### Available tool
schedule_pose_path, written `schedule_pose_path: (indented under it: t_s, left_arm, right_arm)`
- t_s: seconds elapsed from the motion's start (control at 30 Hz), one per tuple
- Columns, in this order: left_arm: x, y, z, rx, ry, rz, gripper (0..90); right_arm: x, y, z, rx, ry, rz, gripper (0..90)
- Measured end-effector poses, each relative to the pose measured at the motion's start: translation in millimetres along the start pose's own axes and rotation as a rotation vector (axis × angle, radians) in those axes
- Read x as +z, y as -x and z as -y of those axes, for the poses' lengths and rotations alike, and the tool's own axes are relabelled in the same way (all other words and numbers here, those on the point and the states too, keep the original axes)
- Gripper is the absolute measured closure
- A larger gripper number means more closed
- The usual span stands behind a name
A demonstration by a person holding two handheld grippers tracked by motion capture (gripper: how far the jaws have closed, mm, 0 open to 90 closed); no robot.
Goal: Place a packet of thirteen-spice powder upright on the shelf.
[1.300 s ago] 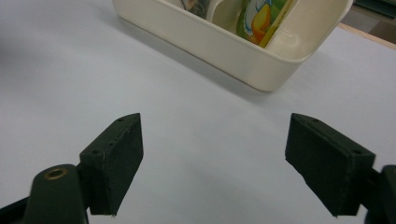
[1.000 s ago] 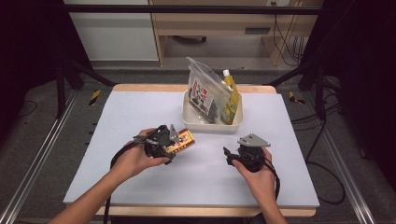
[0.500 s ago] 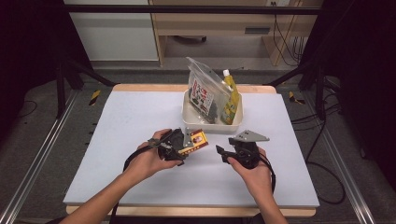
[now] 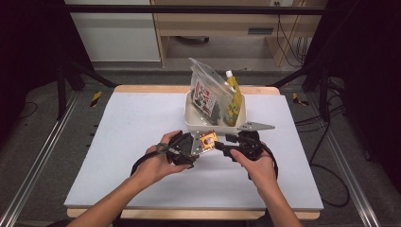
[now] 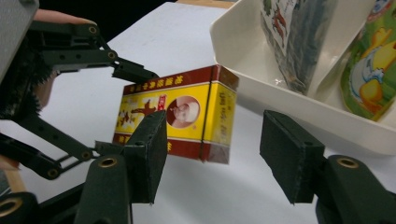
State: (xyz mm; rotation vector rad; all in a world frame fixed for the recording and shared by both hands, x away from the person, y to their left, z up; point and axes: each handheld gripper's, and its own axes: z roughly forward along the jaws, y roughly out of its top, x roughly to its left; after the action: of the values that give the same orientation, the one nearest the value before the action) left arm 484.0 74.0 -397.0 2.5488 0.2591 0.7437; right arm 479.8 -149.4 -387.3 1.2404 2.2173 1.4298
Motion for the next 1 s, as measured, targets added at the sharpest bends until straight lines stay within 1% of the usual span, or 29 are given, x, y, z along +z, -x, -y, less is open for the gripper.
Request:
schedule_pose_path:
  t_s: [0.03,0.07,0.1,0.13,0.17,0.23,0.3,0.33,0.37,0.5,0.53,0.57,0.6,0.7,0.73,0.8,0.9,0.93,1.0]
  left_arm:
    - [-0.4,0.5,-1.2,0.001,0.001,-0.002,32.1]
    - [-0.8,1.1,-2.1,0.002,0.012,-0.009,32.1]
    - [-0.6,1.5,-2.5,0.0,0.024,-0.012,32.1]
    - [-2.0,1.5,-3.5,0.002,0.023,-0.012,32.1]
    - [-2.7,1.9,-4.0,0.0,0.036,-0.017,32.1]
    - [-3.7,2.3,-5.0,-0.004,0.052,-0.018,32.0]
    - [-5.2,2.8,-5.8,-0.002,0.055,-0.019,32.0]
    - [-5.6,3.2,-6.1,-0.003,0.066,-0.021,32.1]
    - [-6.6,3.0,-6.5,-0.004,0.066,-0.015,32.0]
    - [-9.2,3.2,-7.0,-0.016,0.094,-0.018,32.0]
    - [-10.7,2.8,-7.3,-0.013,0.096,-0.018,32.0]
    - [-12.5,2.7,-7.4,-0.012,0.109,-0.022,32.0]
    - [-12.5,2.7,-7.4,-0.012,0.109,-0.022,32.0]
    - [-15.8,2.6,-8.3,-0.006,0.129,-0.023,32.0]
    - [-16.4,2.8,-8.4,-0.005,0.132,-0.021,32.0]
    - [-17.1,3.1,-9.0,-0.004,0.137,-0.021,32.0]
    - [-15.2,2.4,-8.6,-0.017,0.139,-0.022,31.8]
    - [-14.8,1.8,-8.5,-0.019,0.132,-0.018,31.8]
    - [-13.0,0.7,-8.1,-0.033,0.133,-0.014,31.8]
  right_arm:
    - [0.3,-0.2,-1.2,0.008,-0.001,0.003,41.7]
    - [1.1,0.6,-3.0,0.013,-0.005,0.001,41.6]
    - [2.2,2.0,-4.4,0.018,-0.011,-0.008,41.4]
    - [2.9,3.0,-4.9,0.022,-0.012,-0.015,41.1]
    - [3.7,4.2,-5.5,0.036,-0.02,-0.026,40.9]
    - [5.0,6.5,-6.8,0.044,-0.025,-0.034,40.9]
    - [6.0,7.7,-8.4,0.05,-0.03,-0.041,40.9]
    - [6.2,8.2,-9.5,0.056,-0.03,-0.047,41.0]
    - [6.4,8.7,-10.8,0.061,-0.036,-0.053,40.9]
    - [9.5,10.7,-15.3,0.08,-0.065,-0.096,41.1]
    - [10.2,11.1,-15.9,0.08,-0.066,-0.101,41.2]
    - [10.9,11.2,-16.6,0.089,-0.074,-0.109,41.2]
    - [12.9,12.5,-17.2,0.096,-0.078,-0.13,41.1]
    - [15.2,13.2,-18.0,0.115,-0.086,-0.16,41.3]
    - [16.0,13.2,-18.4,0.128,-0.09,-0.175,42.4]
    - [15.8,12.9,-19.6,0.14,-0.087,-0.205,49.1]
    - [14.4,12.6,-21.5,0.153,-0.087,-0.205,53.3]
    - [13.3,13.1,-22.1,0.165,-0.079,-0.213,56.2]
    - [10.7,13.6,-23.3,0.199,-0.069,-0.24,63.8]
